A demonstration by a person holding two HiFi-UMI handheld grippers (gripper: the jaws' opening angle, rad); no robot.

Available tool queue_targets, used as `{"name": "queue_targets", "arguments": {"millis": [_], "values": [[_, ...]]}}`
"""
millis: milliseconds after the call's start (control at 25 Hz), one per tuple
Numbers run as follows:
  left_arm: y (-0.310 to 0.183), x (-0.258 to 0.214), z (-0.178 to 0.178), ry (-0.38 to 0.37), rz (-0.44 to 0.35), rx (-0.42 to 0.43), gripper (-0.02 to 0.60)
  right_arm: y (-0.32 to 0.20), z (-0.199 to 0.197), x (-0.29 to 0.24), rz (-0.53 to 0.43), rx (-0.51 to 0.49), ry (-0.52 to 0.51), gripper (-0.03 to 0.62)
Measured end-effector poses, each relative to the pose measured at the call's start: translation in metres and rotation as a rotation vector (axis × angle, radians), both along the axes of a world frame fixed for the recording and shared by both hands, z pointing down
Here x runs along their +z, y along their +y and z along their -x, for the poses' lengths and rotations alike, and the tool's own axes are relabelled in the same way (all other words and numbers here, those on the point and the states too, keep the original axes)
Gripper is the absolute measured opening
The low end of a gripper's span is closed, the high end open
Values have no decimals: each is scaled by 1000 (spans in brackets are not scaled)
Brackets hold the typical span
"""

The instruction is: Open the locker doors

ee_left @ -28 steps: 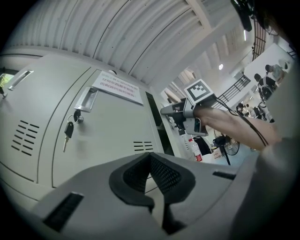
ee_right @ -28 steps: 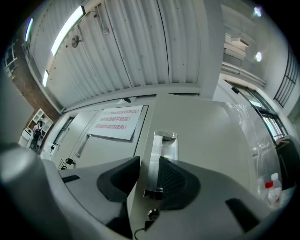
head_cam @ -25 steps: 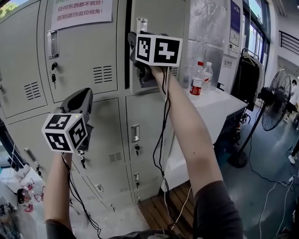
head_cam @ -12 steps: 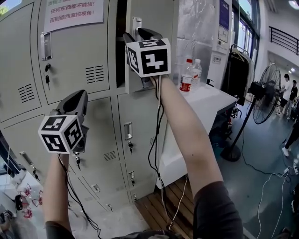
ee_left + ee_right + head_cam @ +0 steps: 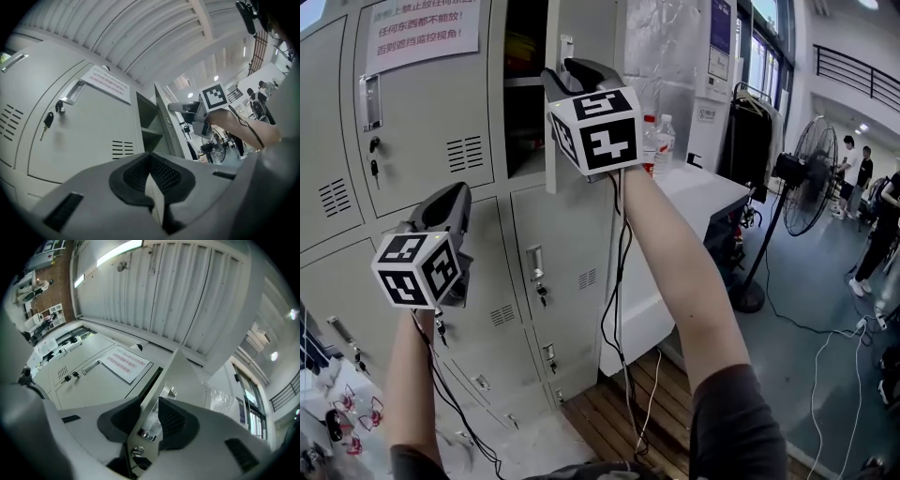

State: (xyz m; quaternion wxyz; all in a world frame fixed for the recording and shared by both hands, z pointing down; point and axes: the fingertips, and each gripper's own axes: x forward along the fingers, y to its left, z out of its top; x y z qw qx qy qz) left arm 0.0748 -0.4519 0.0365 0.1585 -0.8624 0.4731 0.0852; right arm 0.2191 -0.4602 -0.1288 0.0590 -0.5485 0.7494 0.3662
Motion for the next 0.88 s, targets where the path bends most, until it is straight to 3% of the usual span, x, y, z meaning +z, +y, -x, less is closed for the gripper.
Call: {"name": "queue_targets", "arguments": {"millis": [240,880], "values": [[6,-1,-29,-11,-8,61,9,21,-19,3,-48,54,70,100],[22,-3,-100,-11,-14,198,9,59,-98,3,-24,73,-3,92]]}}
